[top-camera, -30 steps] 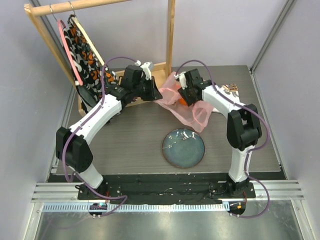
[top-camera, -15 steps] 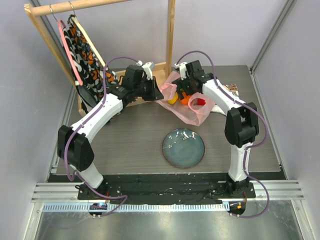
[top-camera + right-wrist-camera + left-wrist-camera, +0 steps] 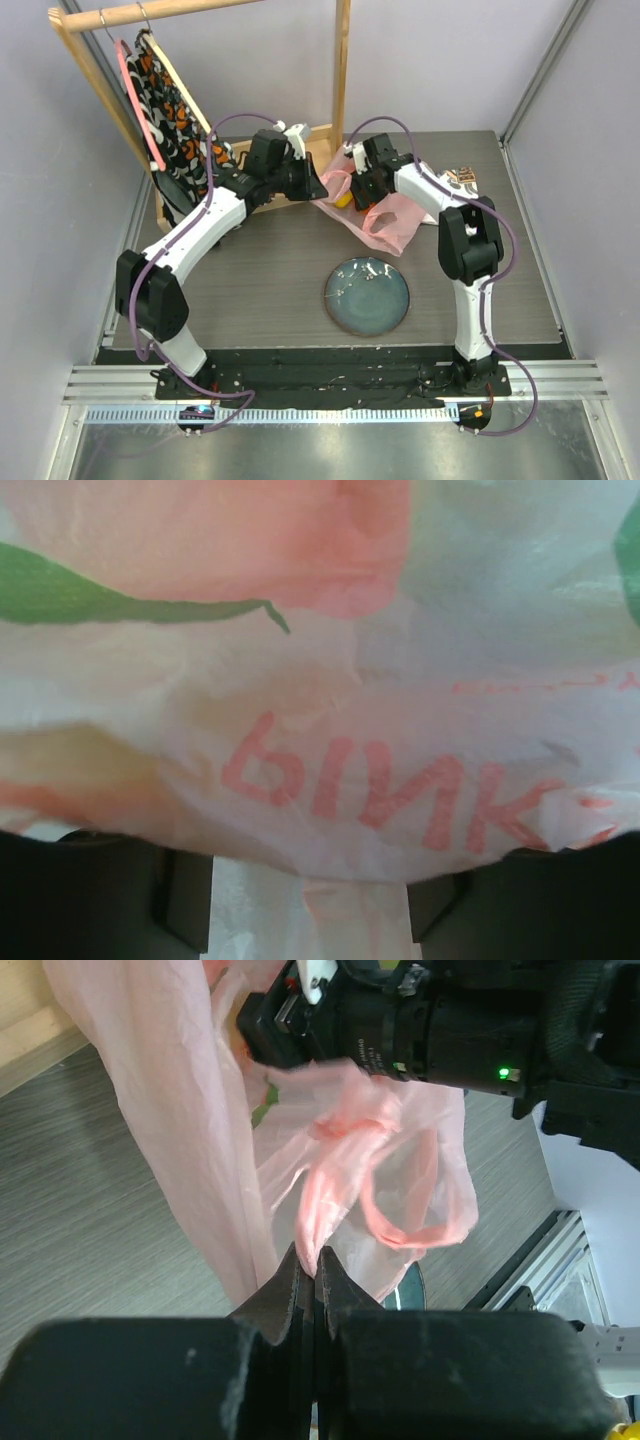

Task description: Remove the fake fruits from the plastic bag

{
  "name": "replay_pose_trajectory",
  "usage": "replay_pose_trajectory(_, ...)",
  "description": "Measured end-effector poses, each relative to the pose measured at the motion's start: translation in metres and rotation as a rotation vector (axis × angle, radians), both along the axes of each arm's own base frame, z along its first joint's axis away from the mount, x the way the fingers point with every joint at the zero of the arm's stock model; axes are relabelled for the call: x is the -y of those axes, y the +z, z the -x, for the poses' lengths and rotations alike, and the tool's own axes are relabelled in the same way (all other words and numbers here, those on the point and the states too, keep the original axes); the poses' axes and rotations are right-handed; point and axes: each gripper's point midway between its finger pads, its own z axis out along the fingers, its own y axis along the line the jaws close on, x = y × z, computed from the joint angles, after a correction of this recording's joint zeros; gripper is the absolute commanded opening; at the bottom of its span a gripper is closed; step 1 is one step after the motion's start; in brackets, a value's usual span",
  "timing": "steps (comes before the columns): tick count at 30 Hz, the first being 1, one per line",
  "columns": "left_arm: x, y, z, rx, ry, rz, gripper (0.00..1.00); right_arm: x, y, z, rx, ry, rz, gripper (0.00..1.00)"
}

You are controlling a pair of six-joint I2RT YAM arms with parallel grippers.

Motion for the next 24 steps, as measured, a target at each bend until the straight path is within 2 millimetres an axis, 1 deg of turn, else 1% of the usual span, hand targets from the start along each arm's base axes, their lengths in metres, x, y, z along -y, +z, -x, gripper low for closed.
replay_pose_trajectory(3,0.000,-0.002,-0.001,-0.003,0.000,-0.002,0.00,-0.002,0.014,0.002,0.017,0.017,-0.016,0.40)
replay_pose_trajectory(5,0.001,-0.003,-0.001,-0.006,0.001,-0.003,0.00,-0.004,0.032,0.010,0.029,0.032,-0.046,0.40)
replay_pose_trajectory(7,0.001,-0.006,-0.002,-0.009,0.001,-0.005,0.00,-0.006,0.064,0.025,0.056,0.057,-0.093,0.40)
replay_pose_trajectory(8,0.001,-0.007,-0.003,-0.013,0.001,-0.006,0.00,-0.006,0.084,0.035,0.077,0.074,-0.124,0.41)
replay_pose_trajectory(10,0.002,-0.011,-0.004,-0.018,0.001,-0.009,0.00,-0.008,0.128,0.058,0.134,0.114,-0.191,0.41)
replay_pose_trajectory(12,0.002,-0.013,-0.004,-0.022,0.002,-0.012,0.00,-0.006,0.166,0.085,0.199,0.160,-0.248,0.42)
replay_pose_trajectory(13,0.002,-0.013,-0.004,-0.024,0.002,-0.013,0.00,-0.004,0.183,0.100,0.231,0.183,-0.271,0.42)
replay_pose_trajectory(15,0.002,-0.014,-0.005,-0.022,0.004,-0.015,0.00,-0.001,0.199,0.127,0.266,0.230,-0.302,0.42)
replay_pose_trajectory(16,0.002,-0.014,-0.005,-0.021,0.005,-0.015,0.00,0.001,0.202,0.143,0.282,0.263,-0.318,0.43)
replay_pose_trajectory(17,0.001,-0.014,-0.005,-0.020,0.006,-0.017,0.00,0.003,0.199,0.156,0.284,0.286,-0.326,0.44)
replay_pose_trajectory(18,0.001,-0.014,-0.005,-0.020,0.007,-0.019,0.00,0.004,0.193,0.172,0.279,0.310,-0.332,0.45)
replay_pose_trajectory(20,0.001,-0.014,-0.006,-0.017,0.008,-0.020,0.00,0.004,0.176,0.201,0.274,0.354,-0.348,0.47)
replay_pose_trajectory(22,0.001,-0.014,-0.006,-0.015,0.007,-0.022,0.00,0.000,0.151,0.233,0.244,0.410,-0.359,0.46)
replay_pose_trajectory(24,0.001,-0.015,-0.006,-0.012,0.003,-0.027,0.00,-0.007,0.131,0.250,0.210,0.452,-0.362,0.45)
